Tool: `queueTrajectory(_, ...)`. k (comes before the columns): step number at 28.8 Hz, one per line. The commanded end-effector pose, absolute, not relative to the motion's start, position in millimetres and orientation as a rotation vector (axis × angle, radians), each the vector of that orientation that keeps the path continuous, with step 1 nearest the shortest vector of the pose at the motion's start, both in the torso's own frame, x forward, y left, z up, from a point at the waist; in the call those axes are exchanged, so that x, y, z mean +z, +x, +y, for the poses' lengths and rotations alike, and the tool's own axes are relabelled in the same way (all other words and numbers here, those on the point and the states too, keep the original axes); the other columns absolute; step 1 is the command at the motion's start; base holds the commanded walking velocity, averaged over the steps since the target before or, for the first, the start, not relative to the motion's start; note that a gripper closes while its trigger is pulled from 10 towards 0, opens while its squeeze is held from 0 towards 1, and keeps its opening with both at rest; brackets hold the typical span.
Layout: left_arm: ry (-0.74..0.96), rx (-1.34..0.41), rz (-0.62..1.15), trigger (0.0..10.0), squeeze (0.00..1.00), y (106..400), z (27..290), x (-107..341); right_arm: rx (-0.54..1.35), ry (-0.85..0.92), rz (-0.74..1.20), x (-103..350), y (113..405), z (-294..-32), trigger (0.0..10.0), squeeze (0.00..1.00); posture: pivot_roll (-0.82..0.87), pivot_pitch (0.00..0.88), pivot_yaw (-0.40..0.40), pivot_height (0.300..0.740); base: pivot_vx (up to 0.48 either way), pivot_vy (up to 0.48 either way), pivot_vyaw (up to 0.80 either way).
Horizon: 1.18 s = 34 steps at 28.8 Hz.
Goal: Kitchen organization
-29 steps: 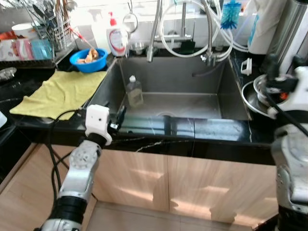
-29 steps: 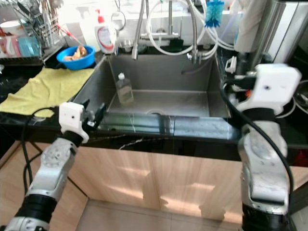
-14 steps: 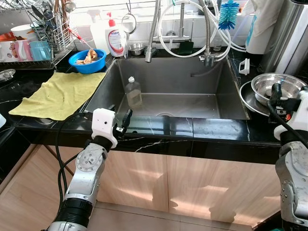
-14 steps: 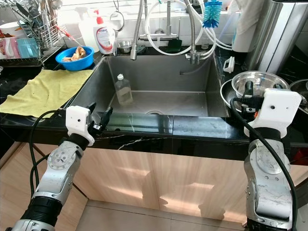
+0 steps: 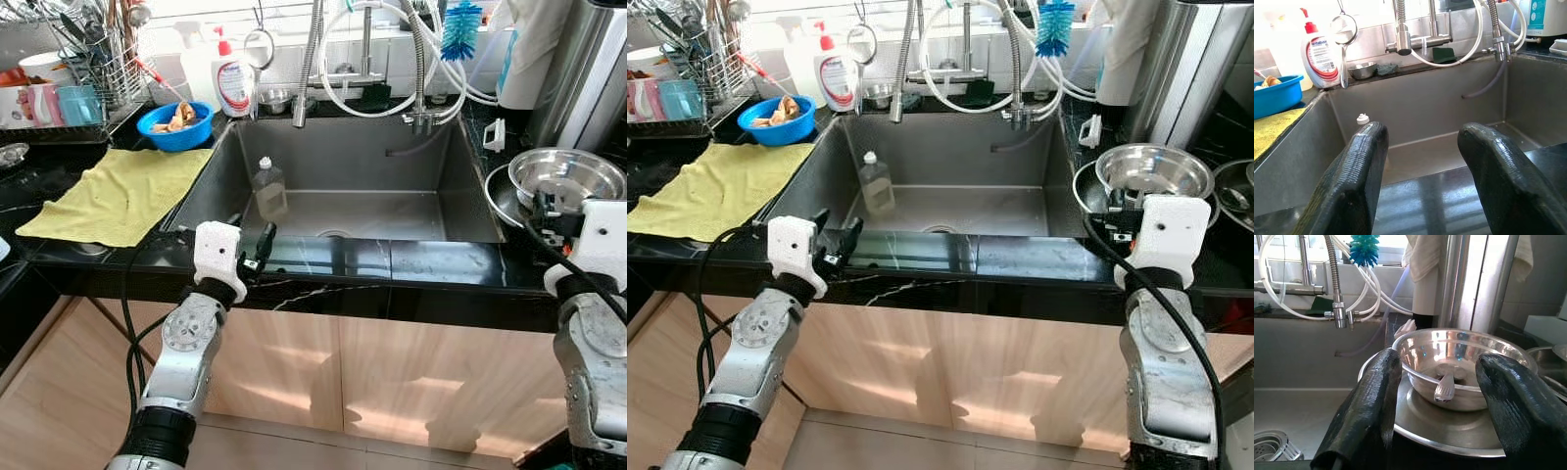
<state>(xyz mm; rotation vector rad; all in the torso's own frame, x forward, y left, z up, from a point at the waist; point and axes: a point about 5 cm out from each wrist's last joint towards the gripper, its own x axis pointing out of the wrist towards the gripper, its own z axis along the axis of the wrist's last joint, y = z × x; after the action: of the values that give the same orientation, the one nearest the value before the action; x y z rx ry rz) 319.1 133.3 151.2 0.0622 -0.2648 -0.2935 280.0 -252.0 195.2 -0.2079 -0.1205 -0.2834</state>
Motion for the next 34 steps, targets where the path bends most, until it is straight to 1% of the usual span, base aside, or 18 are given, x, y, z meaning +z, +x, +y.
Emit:
queueTrajectory(1,0.066,-0.287,-0.261,10.0,0.0,319.0,134.8,152.9,-0.272,-0.214,-0.101,193.7,282.9,-249.9,10.0,0.0,-0.15,0.0,0.1,0.74,0.0,0.0,0.0)
queueTrajectory(7,0.061,-0.289,-0.259,10.0,0.0,318.4,133.5,152.9,-0.271,-0.212,-0.098,193.1,284.0,-250.2,10.0,0.0,-0.15,0.0,0.099,0.74,0.0,0.0,0.0)
queueTrajectory(8,0.061,-0.289,-0.258,10.0,0.0,318.5,133.4,152.8,-0.271,-0.212,-0.098,193.1,284.5,-250.3,7.6,0.0,-0.15,0.0,0.099,0.74,0.0,0.0,0.0)
queueTrajectory(9,0.06,-0.29,-0.258,10.0,0.0,318.5,133.2,152.8,-0.271,-0.212,-0.096,193.0,284.8,-250.4,4.7,0.0,-0.15,0.0,0.1,0.74,0.0,0.0,0.0)
queueTrajectory(10,0.06,-0.29,-0.258,10.0,0.0,318.6,133.1,152.7,-0.271,-0.212,-0.094,192.9,285.1,-250.4,4.7,0.0,-0.15,0.0,0.1,0.74,0.0,0.0,0.0)
queueTrajectory(11,0.06,-0.291,-0.257,10.0,0.0,318.7,132.9,152.8,-0.273,-0.213,-0.093,192.9,285.4,-250.6,3.0,0.0,-0.15,0.0,0.102,0.74,0.0,0.0,0.0)
queueTrajectory(12,0.06,-0.291,-0.257,10.0,0.0,318.8,132.6,152.9,-0.274,-0.211,-0.093,193.0,285.6,-250.8,2.0,0.0,-0.15,0.0,0.102,0.74,0.0,0.0,0.0)
queueTrajectory(15,0.059,-0.291,-0.26,10.0,0.0,319.1,131.9,153.8,-0.28,-0.21,-0.092,193.1,285.9,-251.3,0.2,0.0,-0.14,0.0,0.1,0.74,0.0,0.0,0.0)
queueTrajectory(18,0.059,-0.288,-0.257,10.0,0.0,319.0,132.3,153.6,-0.281,-0.209,-0.091,193.3,286.3,-251.3,0.3,0.0,-0.14,0.0,0.1,0.74,0.0,0.0,0.0)
queueTrajectory(21,0.06,-0.288,-0.257,10.0,0.0,319.1,132.7,153.5,-0.281,-0.207,-0.097,195.1,287.2,-251.1,0.6,0.0,-0.15,0.0,0.101,0.74,0.0,0.0,0.0)
queueTrajectory(34,0.056,-0.286,-0.26,10.0,0.0,320.2,131.8,154.5,-0.285,-0.207,-0.106,197.6,287.9,-251.4,0.8,0.0,-0.15,0.0,0.101,0.74,0.0,0.0,0.0)
